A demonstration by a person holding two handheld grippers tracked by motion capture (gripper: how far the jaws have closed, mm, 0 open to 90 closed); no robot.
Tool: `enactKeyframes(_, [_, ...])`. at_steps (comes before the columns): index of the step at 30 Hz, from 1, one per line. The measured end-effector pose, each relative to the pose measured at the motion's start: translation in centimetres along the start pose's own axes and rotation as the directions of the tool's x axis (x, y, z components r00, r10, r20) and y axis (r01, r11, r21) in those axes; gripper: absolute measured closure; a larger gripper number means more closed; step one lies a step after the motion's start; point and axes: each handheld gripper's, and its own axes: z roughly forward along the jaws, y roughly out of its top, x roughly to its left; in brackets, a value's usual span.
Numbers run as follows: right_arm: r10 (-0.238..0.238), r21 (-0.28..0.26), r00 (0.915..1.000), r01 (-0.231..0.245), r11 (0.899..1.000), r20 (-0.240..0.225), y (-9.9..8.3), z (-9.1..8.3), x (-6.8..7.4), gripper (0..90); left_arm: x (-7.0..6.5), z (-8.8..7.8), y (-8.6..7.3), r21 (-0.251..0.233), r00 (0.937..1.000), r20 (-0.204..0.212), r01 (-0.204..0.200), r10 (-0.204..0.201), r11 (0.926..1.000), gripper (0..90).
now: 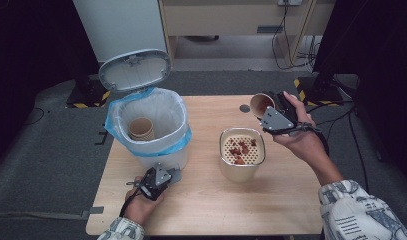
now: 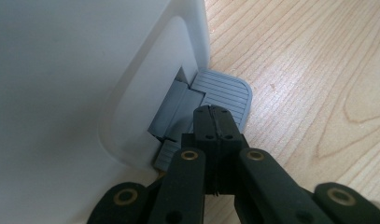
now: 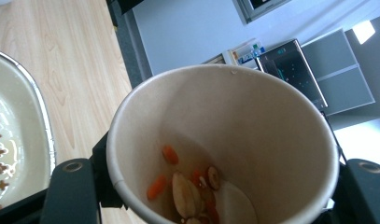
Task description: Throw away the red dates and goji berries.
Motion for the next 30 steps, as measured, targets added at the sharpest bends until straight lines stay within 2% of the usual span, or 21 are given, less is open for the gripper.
enactKeyframes(7, [-0.026,-0.006,0.9996,0.026,1.000,0.011,0.8,-0.5,-1.2,29.8,0.0,0.0,0.0,0.000,1.0000,0.000,0.001,-0.001,1.0000,89.9])
enactKeyframes(14, [-0.076,-0.001,0.9968,0.076,0.997,0.022,1.6,-1.0,-2.2,29.8,-0.1,0.0,0.0,-0.005,1.0000,0.000,0.007,-0.007,1.0000,89.9])
enactKeyframes(16, [-0.107,0.007,0.9938,0.107,0.994,0.030,1.8,-1.2,-2.4,29.8,-0.1,0.0,0.0,-0.005,1.0000,0.000,0.007,-0.007,1.0000,89.9])
enactKeyframes(24, [-0.176,0.021,0.9839,0.176,0.984,0.028,2.6,-1.3,-2.4,29.8,0.0,0.0,0.0,-0.004,1.0000,-0.002,0.002,-0.002,1.0000,89.9])
enactKeyframes(30, [-0.208,0.027,0.9778,0.207,0.978,0.026,3.0,-1.2,-2.3,29.8,0.0,0.0,0.0,-0.004,1.0000,-0.002,0.002,-0.002,1.0000,89.9])
